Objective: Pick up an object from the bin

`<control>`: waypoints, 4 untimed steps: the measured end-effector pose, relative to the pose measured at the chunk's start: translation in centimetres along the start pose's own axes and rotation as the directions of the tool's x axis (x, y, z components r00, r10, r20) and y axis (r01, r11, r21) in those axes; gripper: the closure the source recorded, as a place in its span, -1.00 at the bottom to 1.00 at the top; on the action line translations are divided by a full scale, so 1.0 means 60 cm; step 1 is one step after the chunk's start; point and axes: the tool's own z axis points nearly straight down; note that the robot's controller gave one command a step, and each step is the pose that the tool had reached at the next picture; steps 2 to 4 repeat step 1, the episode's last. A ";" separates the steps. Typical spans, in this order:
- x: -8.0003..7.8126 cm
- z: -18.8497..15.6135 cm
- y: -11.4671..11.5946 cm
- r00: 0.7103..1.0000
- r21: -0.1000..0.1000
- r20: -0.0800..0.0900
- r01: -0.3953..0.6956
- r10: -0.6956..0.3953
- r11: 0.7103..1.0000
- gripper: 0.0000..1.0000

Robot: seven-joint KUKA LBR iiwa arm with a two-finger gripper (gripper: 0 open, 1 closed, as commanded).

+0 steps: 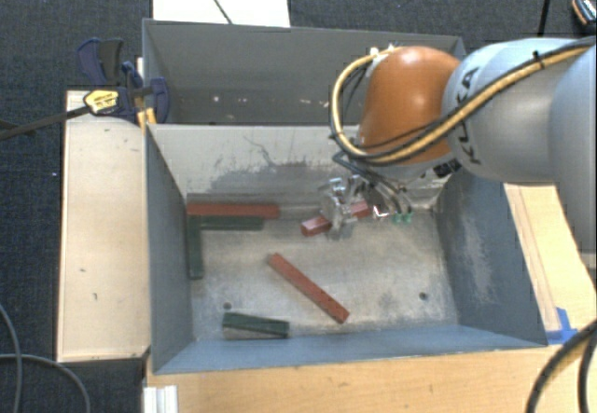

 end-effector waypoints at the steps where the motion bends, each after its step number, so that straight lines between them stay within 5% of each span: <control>1: -0.003 -0.053 0.000 1.000 0.000 0.000 0.003 -0.003 1.000 1.00; 4: -0.003 -0.053 0.000 1.000 0.000 0.000 0.003 -0.003 1.000 1.00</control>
Offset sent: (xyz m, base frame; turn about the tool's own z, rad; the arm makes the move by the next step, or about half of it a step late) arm -0.0001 0.0000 0.0295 0.0000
